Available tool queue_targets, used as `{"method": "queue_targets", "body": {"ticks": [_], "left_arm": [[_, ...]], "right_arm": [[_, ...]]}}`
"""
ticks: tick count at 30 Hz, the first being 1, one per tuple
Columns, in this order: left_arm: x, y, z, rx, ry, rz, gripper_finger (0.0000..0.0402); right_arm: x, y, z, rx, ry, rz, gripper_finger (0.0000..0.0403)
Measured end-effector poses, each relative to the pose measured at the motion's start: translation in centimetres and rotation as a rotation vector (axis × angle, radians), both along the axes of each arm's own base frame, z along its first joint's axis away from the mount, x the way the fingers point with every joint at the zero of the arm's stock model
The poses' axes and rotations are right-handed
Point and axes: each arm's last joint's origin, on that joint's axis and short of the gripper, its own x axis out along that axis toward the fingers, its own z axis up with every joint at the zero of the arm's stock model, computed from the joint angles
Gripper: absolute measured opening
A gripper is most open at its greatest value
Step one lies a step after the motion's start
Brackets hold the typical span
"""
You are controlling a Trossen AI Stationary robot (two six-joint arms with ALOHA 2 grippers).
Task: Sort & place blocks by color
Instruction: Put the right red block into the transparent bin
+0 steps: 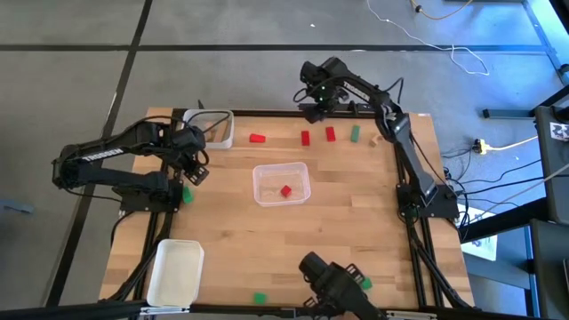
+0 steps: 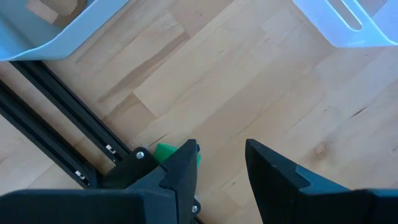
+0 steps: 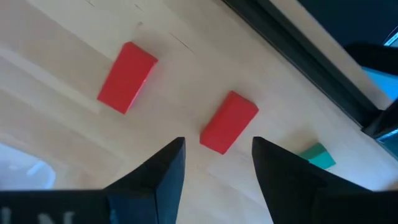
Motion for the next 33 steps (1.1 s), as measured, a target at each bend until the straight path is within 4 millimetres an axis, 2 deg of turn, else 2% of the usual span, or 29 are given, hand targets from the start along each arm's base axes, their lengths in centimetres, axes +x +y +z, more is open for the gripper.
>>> {"method": "queue_targets", "body": {"ticks": [12,17,20,25,29,33], "left_arm": [[0.0,0.0,0.0,0.0,0.001,0.0,0.0128],[0.0,0.0,0.0,-0.001,0.001,0.001,0.0128],[0.0,0.0,0.0,-0.001,0.001,0.0,0.0128],[0.0,0.0,0.0,-0.001,0.001,0.0,0.0128],[0.0,0.0,0.0,-0.001,0.001,0.0,0.0128],[0.0,0.0,0.0,-0.001,0.001,0.001,0.0128]], "right_arm": [[-0.1,-0.1,-2.3,0.048,0.056,-0.028,0.0186],[-1.0,0.7,-4.5,0.121,0.137,-0.017,0.0186],[-1.7,1.3,-4.6,0.138,0.157,-0.021,0.0186],[-2.4,1.3,-5.2,0.102,0.115,-0.05,0.0186],[-2.2,0.8,-6.4,0.066,0.049,-0.106,0.0186],[-2.4,1.0,-7.5,0.079,0.06,-0.109,0.0186]]}}
